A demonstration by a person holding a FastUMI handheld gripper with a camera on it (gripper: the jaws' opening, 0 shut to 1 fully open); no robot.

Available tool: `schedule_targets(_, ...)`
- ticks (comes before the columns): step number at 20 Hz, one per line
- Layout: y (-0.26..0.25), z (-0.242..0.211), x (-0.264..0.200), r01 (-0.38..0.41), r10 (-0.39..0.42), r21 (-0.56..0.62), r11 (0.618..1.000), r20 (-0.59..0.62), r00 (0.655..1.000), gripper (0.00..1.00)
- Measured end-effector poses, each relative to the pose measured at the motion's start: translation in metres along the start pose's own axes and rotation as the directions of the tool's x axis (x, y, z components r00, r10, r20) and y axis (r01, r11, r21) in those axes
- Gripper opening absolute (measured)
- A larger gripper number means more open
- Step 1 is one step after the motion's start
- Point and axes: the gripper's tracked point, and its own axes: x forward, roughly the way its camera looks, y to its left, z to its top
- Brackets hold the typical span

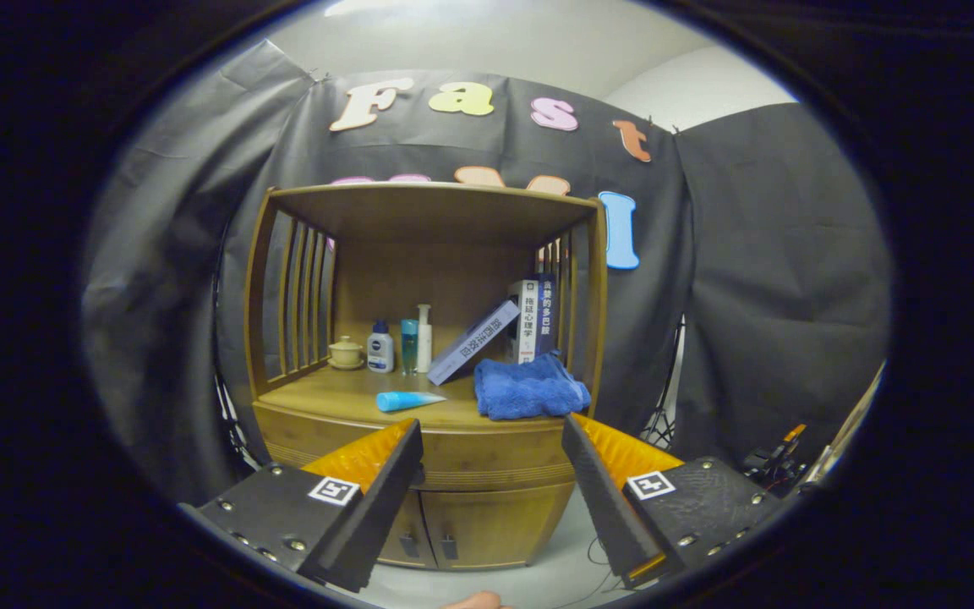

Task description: Pull open the drawer, take out the items inside it, and place them on the countertop above the cabinet.

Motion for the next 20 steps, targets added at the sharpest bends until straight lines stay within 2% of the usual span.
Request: schedule_targets(20, -0.0074, 0.0005, -0.0054, 0.018, -0.018, 0.018, 1.0, -0.001, 1.0, 0.99)
